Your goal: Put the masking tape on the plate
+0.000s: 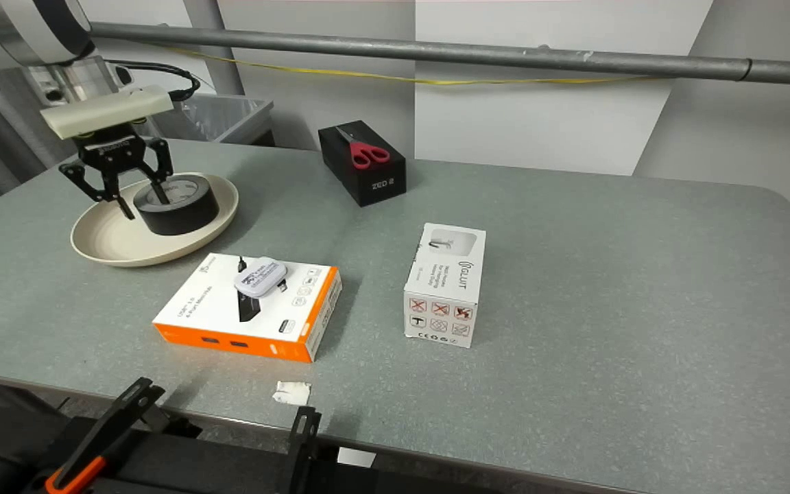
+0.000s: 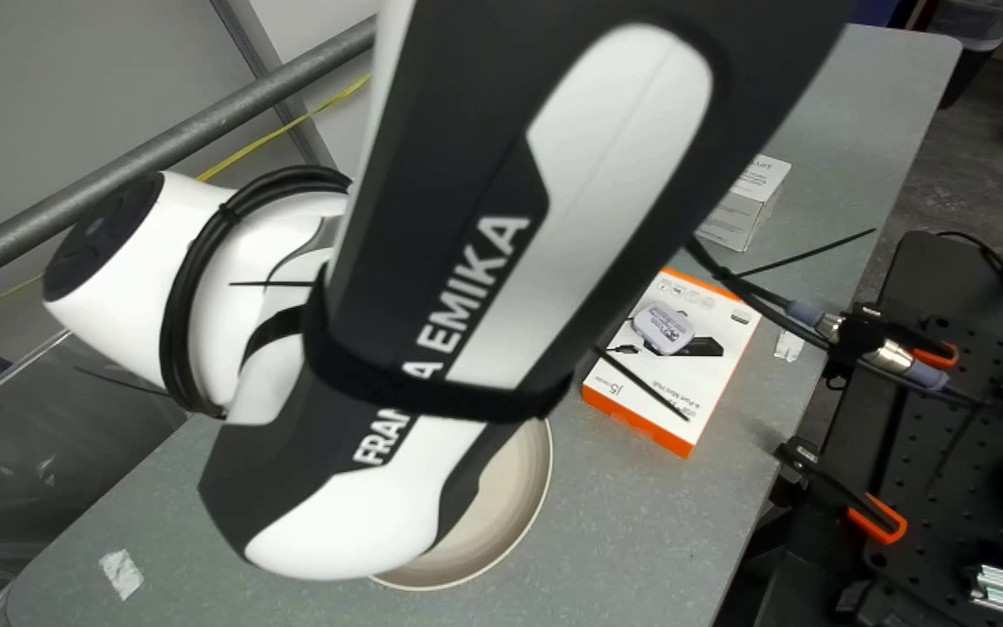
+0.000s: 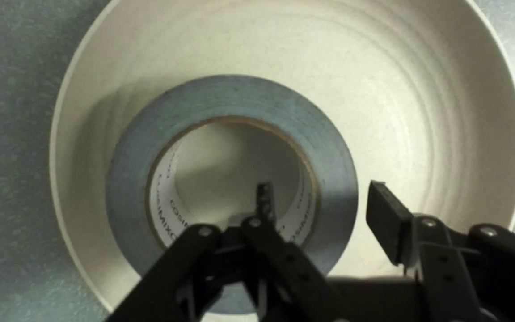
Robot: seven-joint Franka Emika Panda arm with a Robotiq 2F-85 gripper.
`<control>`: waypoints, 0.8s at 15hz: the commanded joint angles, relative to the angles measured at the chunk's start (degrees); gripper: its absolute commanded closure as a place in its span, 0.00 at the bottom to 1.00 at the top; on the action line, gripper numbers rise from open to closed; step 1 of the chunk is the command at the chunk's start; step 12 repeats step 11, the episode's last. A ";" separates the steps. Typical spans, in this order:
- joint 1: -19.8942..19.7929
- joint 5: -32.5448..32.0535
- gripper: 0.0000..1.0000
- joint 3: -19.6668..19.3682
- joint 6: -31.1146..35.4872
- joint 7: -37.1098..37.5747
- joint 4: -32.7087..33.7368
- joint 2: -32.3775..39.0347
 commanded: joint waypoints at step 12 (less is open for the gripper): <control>-0.18 1.17 0.00 0.13 -0.16 -1.73 1.03 0.06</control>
